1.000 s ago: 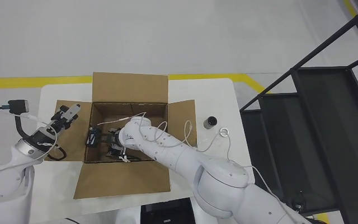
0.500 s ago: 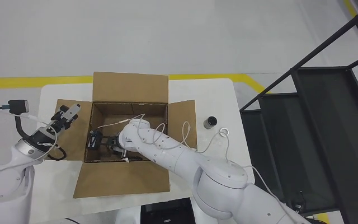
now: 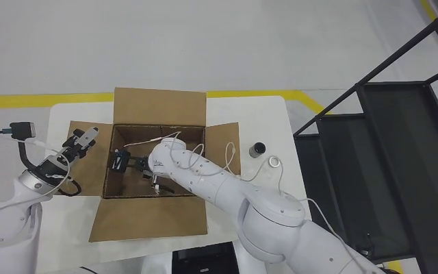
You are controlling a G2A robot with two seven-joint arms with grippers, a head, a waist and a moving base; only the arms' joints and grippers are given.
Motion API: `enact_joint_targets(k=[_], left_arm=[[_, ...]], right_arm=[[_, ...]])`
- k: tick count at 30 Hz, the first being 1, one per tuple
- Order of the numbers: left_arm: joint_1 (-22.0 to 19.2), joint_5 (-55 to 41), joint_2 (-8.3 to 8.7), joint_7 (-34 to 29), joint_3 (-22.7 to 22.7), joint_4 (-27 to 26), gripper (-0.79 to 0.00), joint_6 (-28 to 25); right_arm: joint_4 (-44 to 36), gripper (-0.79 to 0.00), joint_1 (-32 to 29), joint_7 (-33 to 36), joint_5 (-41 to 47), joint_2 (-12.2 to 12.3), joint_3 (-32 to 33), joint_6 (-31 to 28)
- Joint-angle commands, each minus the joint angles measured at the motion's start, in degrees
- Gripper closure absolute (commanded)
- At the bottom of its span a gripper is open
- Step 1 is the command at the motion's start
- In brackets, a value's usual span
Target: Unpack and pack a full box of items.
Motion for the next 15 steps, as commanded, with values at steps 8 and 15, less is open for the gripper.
enact_joint_targets(k=[8,15], left_arm=[[0.0,0.0,0.0,0.0,0.0,0.0,-0.785,0.0],[0.0,0.0,0.0,0.0,0.0,0.0,-0.785,0.0]], right_arm=[[0.81,0.0,0.25,5.22,-1.07,0.98,1.19,1.06],[-0.88,-0.785,-0.58,6.78,-0.35,1.88,2.61,0.21]])
